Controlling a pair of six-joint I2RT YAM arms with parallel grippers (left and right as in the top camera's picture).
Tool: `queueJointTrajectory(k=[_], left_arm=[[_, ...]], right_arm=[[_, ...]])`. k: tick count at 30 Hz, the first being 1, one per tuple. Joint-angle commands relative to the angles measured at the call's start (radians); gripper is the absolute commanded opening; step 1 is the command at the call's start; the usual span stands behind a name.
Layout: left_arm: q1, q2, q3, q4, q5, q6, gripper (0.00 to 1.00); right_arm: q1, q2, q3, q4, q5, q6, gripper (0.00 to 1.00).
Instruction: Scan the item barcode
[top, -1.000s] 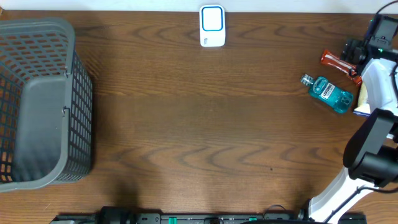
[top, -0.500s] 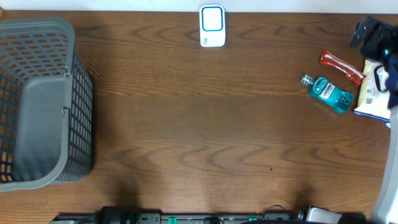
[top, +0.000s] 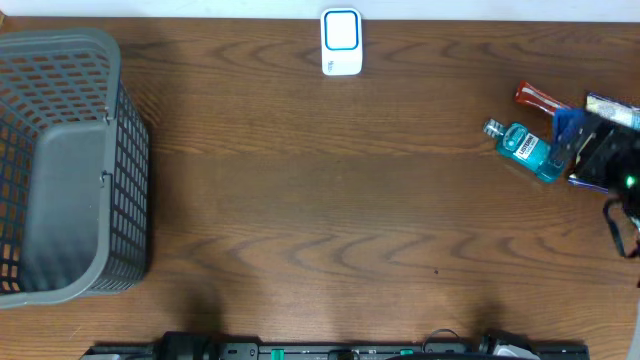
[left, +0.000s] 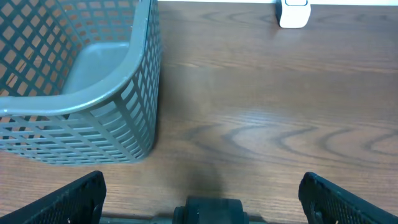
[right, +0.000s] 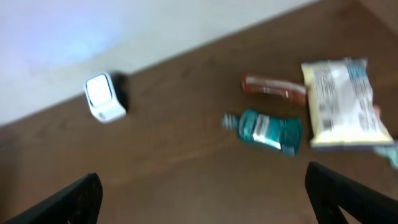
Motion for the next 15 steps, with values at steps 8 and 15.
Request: queueJointTrajectory(k=[8,15], left_arm=[[0.005,0.004,-0.001,-0.076,-0.006,-0.001,0.99],[0.005,0.004,-0.001,-0.076,-0.006,-0.001,0.99]], right_arm=[[0.039,-0.053,-0.035,-0.048,0.021,-0.022,0.99],[0.078,-0.309,-0.32,0.266,-0.021,-0.014,0.99]])
